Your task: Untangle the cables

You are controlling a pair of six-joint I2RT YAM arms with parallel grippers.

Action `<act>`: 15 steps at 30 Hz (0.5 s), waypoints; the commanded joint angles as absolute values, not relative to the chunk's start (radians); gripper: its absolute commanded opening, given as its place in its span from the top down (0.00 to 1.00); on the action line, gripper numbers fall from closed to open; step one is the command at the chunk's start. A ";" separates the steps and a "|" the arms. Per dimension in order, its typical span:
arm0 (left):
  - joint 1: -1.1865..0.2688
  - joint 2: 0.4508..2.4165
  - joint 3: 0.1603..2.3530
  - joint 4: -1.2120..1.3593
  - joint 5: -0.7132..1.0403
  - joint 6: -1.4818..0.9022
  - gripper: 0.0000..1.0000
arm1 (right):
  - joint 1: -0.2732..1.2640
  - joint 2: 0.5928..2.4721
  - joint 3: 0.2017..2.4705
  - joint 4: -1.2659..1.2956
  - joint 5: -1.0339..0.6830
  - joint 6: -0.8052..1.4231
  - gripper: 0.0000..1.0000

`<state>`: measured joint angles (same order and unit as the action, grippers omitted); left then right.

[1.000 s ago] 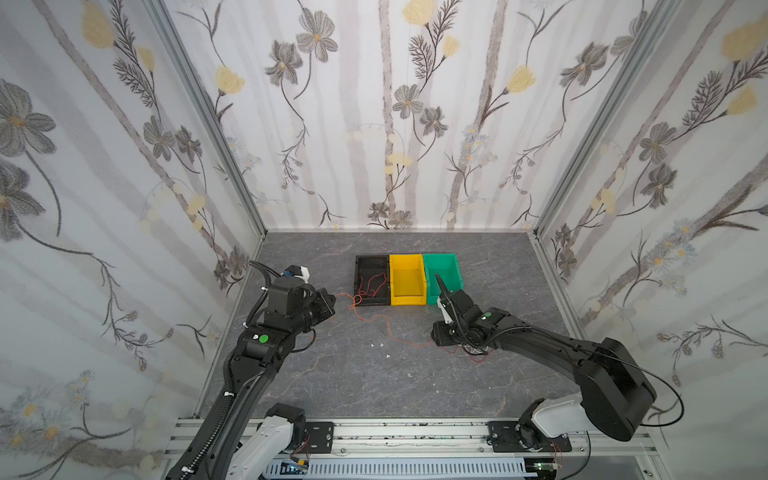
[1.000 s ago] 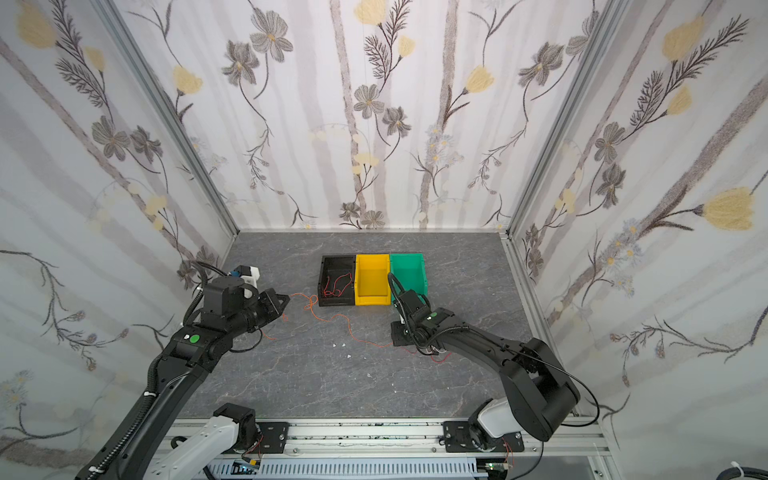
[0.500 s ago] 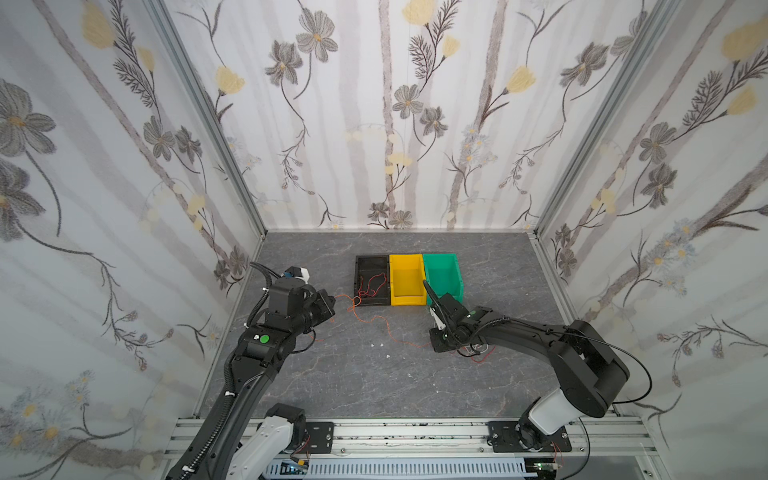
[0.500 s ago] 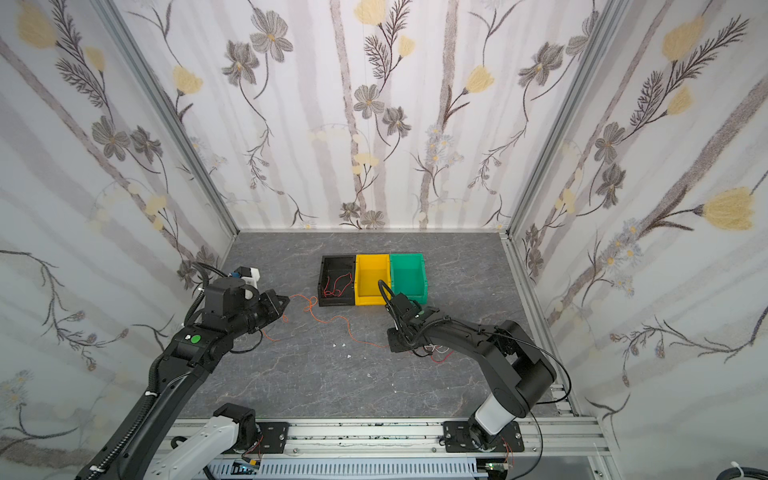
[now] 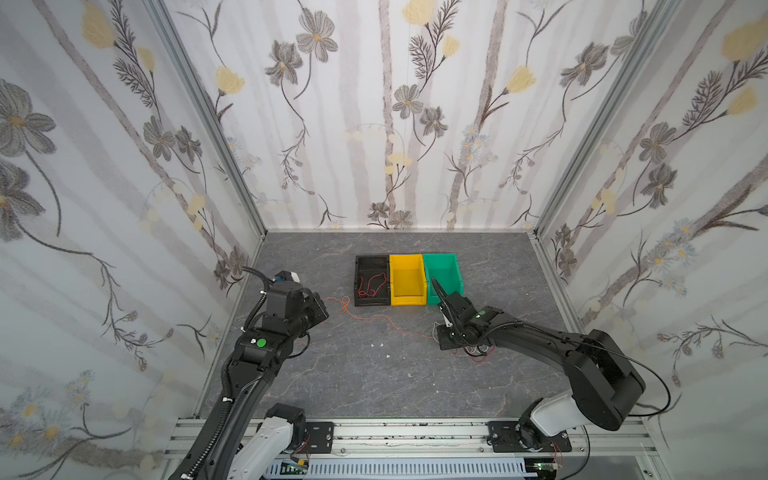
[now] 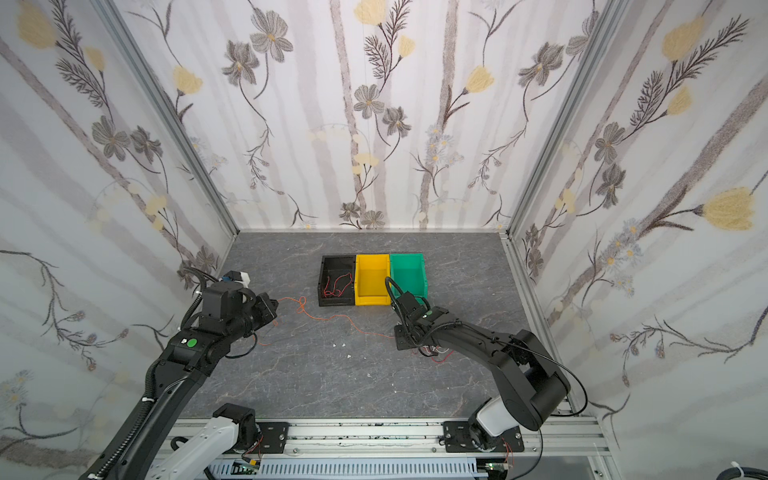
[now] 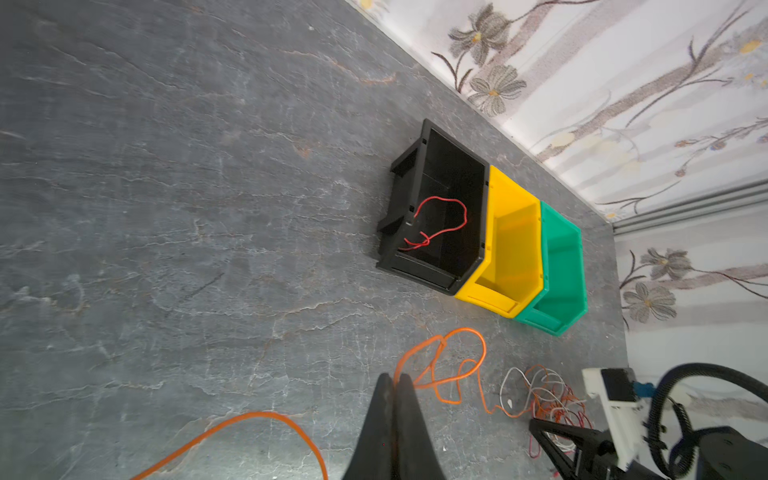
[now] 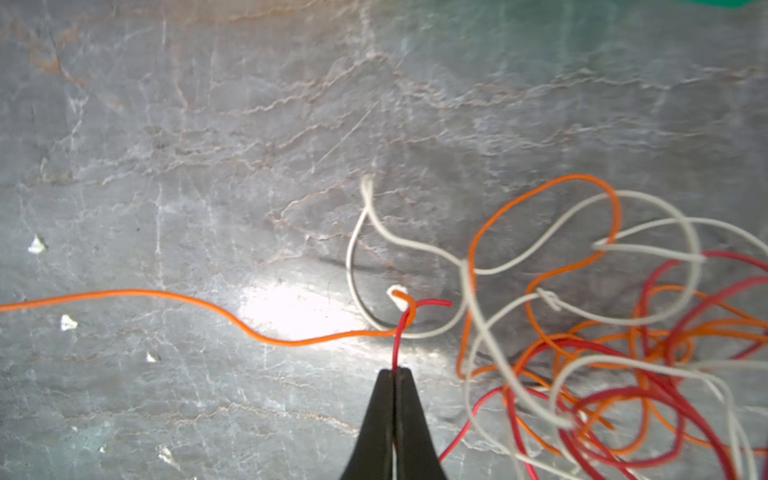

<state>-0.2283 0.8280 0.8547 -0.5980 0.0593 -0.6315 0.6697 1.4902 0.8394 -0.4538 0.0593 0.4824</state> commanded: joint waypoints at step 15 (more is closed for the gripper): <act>-0.132 0.778 0.867 -0.717 -0.107 -0.592 1.00 | 0.487 1.329 0.721 -0.424 -0.012 0.536 0.96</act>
<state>-0.1425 0.7807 0.8528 -0.7013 -0.0761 -0.6170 0.4896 1.3354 0.7258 -0.4446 0.0219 0.5228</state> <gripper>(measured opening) 0.050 0.048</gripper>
